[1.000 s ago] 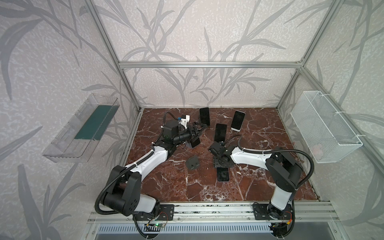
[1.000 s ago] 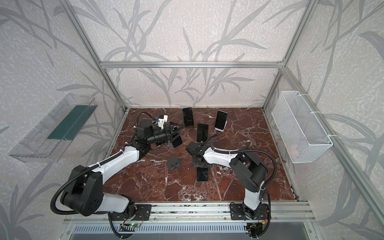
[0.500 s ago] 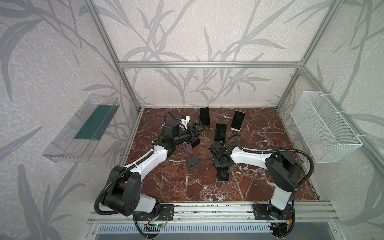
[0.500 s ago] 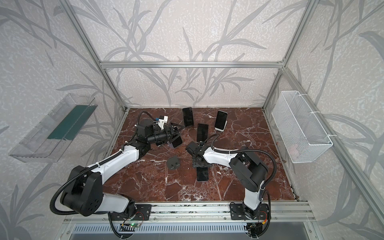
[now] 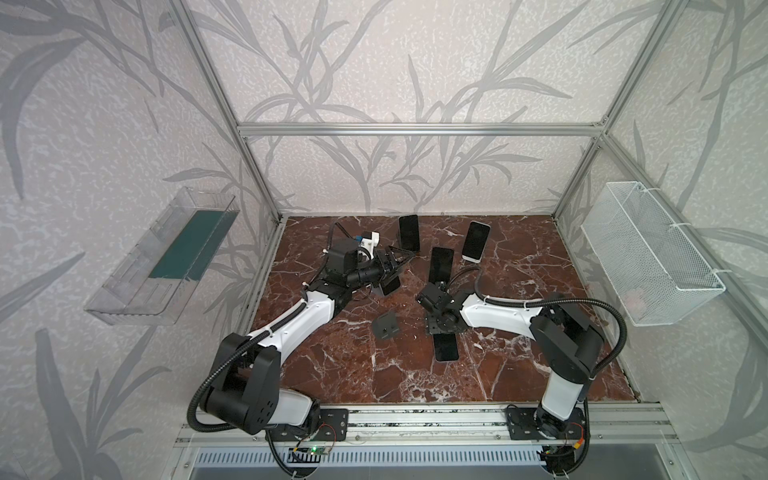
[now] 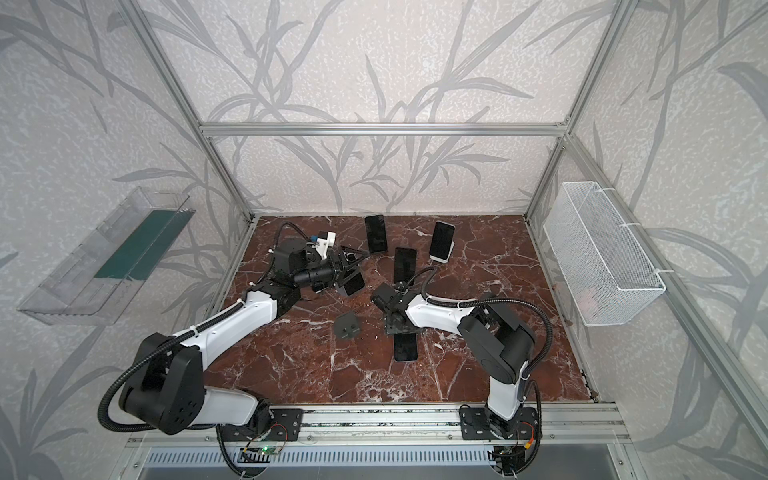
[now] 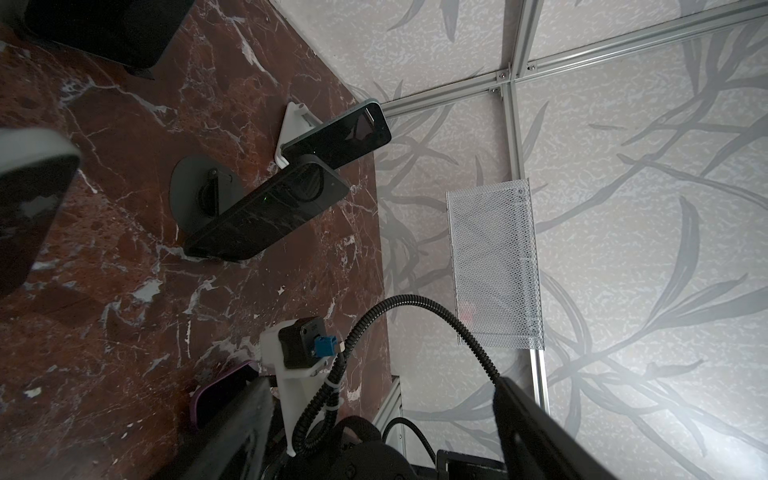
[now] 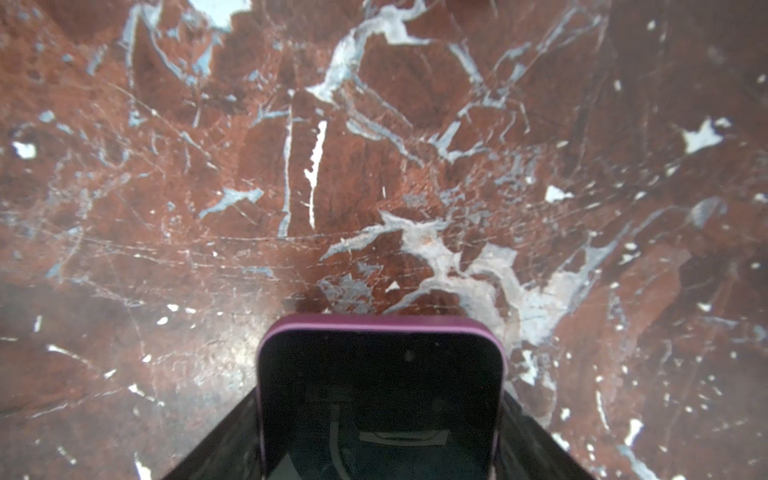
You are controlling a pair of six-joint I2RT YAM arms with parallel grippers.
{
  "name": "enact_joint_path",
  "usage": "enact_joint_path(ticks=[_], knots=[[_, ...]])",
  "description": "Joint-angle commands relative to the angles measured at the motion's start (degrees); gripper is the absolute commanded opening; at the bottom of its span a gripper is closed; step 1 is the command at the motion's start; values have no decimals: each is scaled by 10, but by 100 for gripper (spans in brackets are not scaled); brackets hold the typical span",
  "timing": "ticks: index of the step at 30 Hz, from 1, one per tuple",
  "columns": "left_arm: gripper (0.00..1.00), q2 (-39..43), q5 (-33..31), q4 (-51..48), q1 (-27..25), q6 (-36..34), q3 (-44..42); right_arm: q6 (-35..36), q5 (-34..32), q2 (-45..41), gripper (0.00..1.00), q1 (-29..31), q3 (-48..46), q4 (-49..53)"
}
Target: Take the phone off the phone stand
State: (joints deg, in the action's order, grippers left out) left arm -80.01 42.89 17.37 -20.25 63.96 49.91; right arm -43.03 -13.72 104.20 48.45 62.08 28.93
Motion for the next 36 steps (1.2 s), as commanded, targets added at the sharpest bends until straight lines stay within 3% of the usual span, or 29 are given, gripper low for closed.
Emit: enact_joint_path(ticks=[1,8,14,19,24,29,32,36], knots=[[84,23,-3,1,1,-10,19,1,-30,3,79,-2,-19,30],[85,26,-1,1,3,-13,21,13,-31,-23,82,-2,-9,34],[86,44,7,111,16,26,-8,88,-47,-68,89,4,26,53],[87,72,-33,85,53,10,-21,148,-75,-117,93,23,44,69],[90,107,-116,28,122,-2,-40,187,-94,-129,97,63,73,62],[93,133,-151,1,189,-16,-46,230,-29,-102,100,114,126,-1],[94,139,-158,5,201,-38,-47,241,15,-68,99,129,174,-13],[94,115,-120,37,213,-16,-42,211,39,-13,99,132,183,-73]])
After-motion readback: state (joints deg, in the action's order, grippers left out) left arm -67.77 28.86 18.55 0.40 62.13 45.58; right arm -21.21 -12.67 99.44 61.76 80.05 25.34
